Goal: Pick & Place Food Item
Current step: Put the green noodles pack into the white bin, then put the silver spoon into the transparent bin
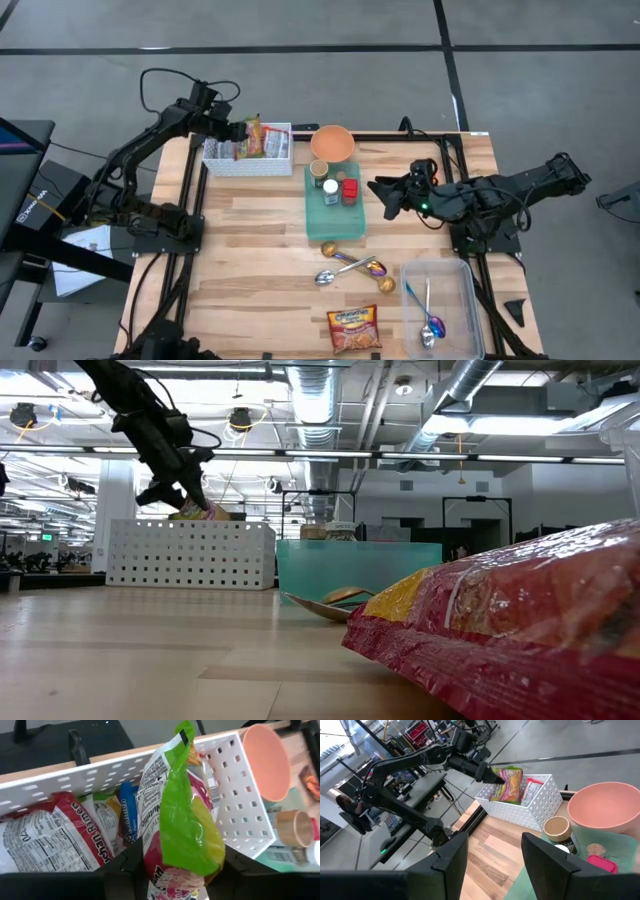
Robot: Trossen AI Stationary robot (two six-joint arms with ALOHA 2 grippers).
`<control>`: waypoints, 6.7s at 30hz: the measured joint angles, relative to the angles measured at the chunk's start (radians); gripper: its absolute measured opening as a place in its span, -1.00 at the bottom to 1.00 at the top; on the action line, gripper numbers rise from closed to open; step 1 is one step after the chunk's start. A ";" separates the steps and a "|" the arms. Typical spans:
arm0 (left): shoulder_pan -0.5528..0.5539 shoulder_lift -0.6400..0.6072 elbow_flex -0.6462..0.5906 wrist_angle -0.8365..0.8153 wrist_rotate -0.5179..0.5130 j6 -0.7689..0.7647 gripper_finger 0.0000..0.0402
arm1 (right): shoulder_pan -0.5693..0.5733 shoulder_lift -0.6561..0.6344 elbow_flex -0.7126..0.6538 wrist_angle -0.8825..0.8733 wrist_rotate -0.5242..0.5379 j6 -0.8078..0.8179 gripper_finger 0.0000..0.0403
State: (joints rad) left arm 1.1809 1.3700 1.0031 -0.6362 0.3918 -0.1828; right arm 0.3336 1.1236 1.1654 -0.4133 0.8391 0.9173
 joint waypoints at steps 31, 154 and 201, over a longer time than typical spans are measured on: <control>-0.004 -0.008 -0.045 0.023 -0.207 -0.157 -0.05 | -0.015 0.000 0.000 0.002 0.000 0.019 -0.11; -1.655 -0.331 -0.238 0.528 -0.490 -0.444 -0.23 | -0.033 0.000 0.000 -0.289 -0.322 0.013 -0.11; -1.509 0.495 -0.235 1.027 -0.494 -1.524 -0.26 | 0.079 0.000 0.000 -0.316 -0.319 -0.195 -0.11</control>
State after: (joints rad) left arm -0.3284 1.8648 0.7677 0.3906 -0.1018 -1.7071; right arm 0.4129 1.1236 1.1652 -0.7295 0.5205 0.7223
